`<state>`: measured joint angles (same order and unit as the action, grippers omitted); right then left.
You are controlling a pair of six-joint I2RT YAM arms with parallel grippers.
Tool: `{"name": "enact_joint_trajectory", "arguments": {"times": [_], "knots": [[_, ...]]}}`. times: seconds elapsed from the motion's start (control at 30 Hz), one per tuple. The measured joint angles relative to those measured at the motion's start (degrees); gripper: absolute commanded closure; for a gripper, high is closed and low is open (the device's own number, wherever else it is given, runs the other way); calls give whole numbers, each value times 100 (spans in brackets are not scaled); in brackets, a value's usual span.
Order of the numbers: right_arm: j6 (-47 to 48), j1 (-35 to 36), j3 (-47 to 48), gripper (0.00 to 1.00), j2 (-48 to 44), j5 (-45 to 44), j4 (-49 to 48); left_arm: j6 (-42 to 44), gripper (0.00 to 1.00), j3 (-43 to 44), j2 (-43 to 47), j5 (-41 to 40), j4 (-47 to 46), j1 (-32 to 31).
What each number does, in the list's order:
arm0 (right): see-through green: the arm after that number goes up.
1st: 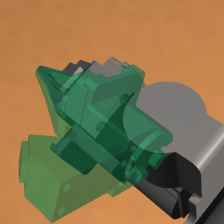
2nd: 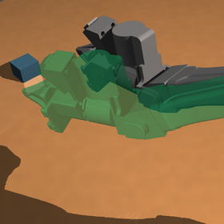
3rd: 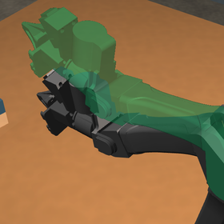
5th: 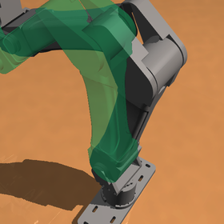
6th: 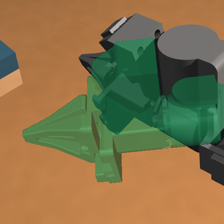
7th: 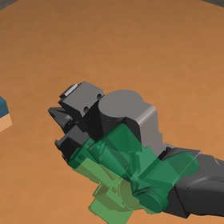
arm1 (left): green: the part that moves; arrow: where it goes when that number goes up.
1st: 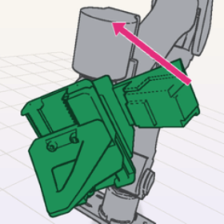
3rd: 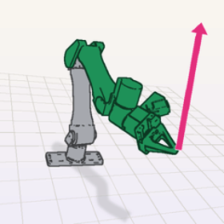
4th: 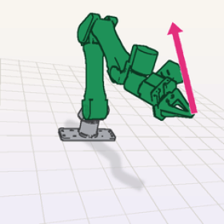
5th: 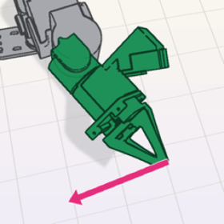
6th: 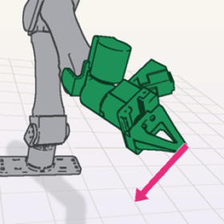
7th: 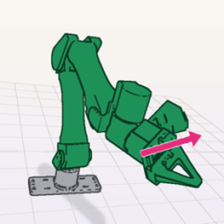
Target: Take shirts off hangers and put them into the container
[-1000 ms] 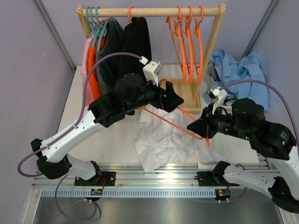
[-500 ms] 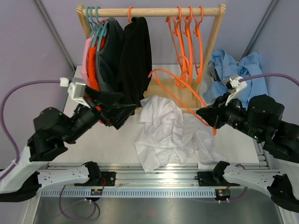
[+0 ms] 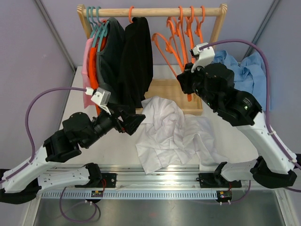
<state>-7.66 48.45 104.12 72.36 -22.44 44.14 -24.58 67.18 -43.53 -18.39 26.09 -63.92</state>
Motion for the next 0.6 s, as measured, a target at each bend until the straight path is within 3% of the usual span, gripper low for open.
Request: {"name": "enact_joint_trajectory", "arguments": {"times": [0.6], "knots": [[695, -42, 1989, 100, 2140, -1117, -702, -424, 1, -599, 726, -79, 11, 0]]}}
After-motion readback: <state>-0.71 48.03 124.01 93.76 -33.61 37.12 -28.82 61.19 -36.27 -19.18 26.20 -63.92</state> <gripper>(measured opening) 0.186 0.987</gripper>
